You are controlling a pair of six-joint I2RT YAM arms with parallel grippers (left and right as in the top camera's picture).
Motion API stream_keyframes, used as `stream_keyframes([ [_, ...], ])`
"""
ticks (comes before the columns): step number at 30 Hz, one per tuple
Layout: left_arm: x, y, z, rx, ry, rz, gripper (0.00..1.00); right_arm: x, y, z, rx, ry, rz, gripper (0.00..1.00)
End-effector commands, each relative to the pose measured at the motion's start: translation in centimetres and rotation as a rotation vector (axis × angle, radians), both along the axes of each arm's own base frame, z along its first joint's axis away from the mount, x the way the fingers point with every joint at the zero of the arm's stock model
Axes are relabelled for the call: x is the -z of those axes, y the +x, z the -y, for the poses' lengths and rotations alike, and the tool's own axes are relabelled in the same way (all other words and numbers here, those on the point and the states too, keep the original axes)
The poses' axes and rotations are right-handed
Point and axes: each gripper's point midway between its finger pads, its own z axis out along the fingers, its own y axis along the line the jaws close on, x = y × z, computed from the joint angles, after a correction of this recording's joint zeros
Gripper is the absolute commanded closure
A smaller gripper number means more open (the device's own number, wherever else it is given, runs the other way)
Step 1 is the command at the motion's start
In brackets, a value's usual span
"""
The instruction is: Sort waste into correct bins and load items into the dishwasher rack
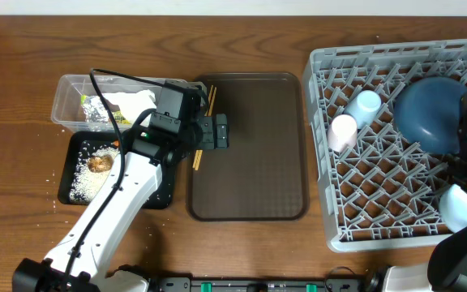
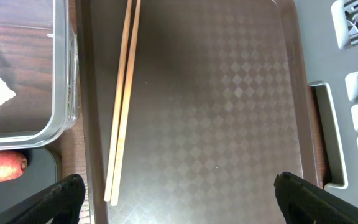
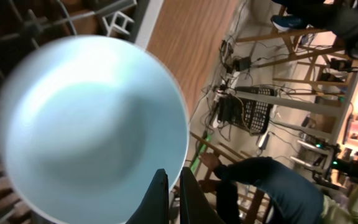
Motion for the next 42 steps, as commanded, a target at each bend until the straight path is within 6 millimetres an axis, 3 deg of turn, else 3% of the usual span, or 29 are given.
stream_keyframes([
  [1, -0.7, 0.7, -0.1, -0.002, 0.008, 0.023, 0.02, 0.5, 1.7, -0.3, -0.024, -0.011, 0.06, 0.99],
  [5, -0.7, 0.7, -0.1, -0.003, 0.008, 0.023, 0.02, 2.5, 4.9, -1.5, -0.127, 0.143, 0.165, 0.99],
  [11, -0.7, 0.7, -0.1, -0.003, 0.008, 0.023, 0.02, 5.4, 7.1, -4.0, -0.16, 0.405, 0.306, 0.99],
  [18, -0.7, 0.7, -0.1, -0.002, 0.008, 0.023, 0.02, 5.5, 5.4, -2.3, -0.093, 0.38, 0.298, 0.95],
  [21, -0.7, 0.7, -0.1, -0.002, 0.008, 0.023, 0.02, 5.2, 6.1, -2.7, -0.103, 0.462, 0.381, 0.95],
  [24, -0.7, 0.7, -0.1, -0.003, 0.008, 0.023, 0.02, 3.8, 6.6, -2.4, -0.11, 0.487, 0.488, 0.94],
  [28, -0.7, 0.7, -0.1, -0.003, 0.008, 0.023, 0.02, 1.7, 4.6, -1.1, -0.02, 0.433, 0.569, 0.87],
  [32, -0.7, 0.7, -0.1, -0.002, 0.008, 0.023, 0.02, 1.7, 3.1, -2.2, 0.026, 0.477, 0.594, 0.88],
  [37, -0.7, 0.7, -0.1, -0.003, 0.008, 0.023, 0.02, 3.7, 2.3, -6.0, -0.022, 0.629, 0.533, 0.86],
  [42, -0.7, 0.7, -0.1, -0.003, 0.008, 0.023, 0.02, 6.3, 0.6, -8.0, 0.007, 0.703, 0.457, 0.85],
])
